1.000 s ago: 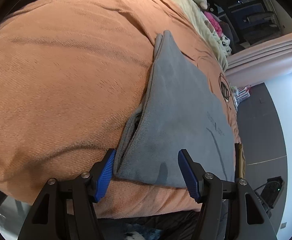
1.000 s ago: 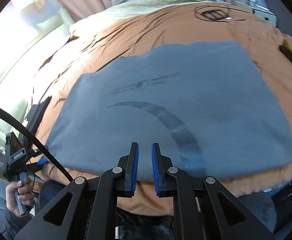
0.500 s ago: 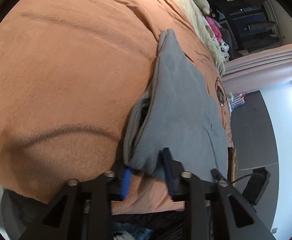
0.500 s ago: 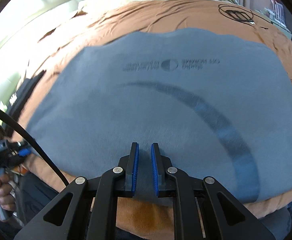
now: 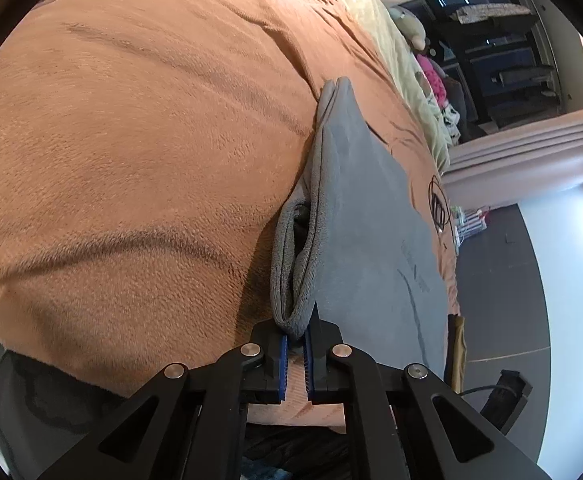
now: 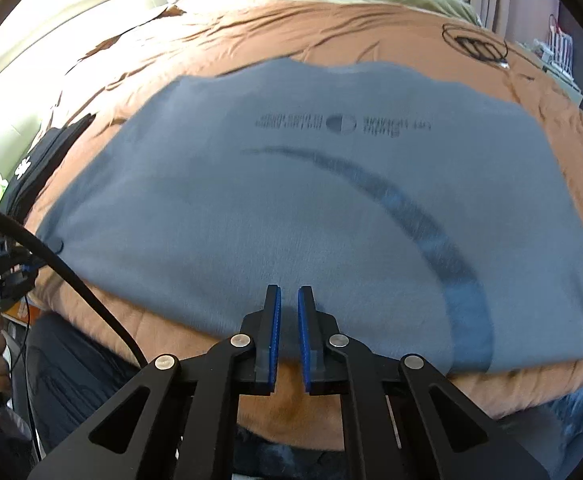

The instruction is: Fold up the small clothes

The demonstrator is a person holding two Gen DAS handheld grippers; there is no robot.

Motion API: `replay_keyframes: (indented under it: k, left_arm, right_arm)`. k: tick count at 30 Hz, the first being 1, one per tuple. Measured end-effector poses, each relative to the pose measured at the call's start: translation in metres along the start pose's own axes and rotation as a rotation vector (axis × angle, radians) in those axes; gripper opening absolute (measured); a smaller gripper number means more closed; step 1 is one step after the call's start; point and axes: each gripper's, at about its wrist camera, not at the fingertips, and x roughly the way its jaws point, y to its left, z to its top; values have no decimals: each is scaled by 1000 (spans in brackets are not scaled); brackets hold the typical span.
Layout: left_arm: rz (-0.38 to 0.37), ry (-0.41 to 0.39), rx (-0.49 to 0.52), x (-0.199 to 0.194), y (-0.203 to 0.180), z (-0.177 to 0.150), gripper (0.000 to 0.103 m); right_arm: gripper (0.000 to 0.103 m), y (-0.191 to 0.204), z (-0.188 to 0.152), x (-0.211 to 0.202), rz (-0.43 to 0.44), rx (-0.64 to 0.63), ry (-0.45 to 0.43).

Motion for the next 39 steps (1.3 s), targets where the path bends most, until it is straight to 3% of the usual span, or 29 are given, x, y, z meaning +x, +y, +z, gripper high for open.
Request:
replay_keyframes:
  k: [10,39]
  left_arm:
    - [22,-25,-57,-5,0,-6,6]
    - [97,-43,-167,3,4,-14,6]
  right_arm:
    - [5,-3,36,49,-13,5,79]
    - [5,-31,186,160,-57,6,124]
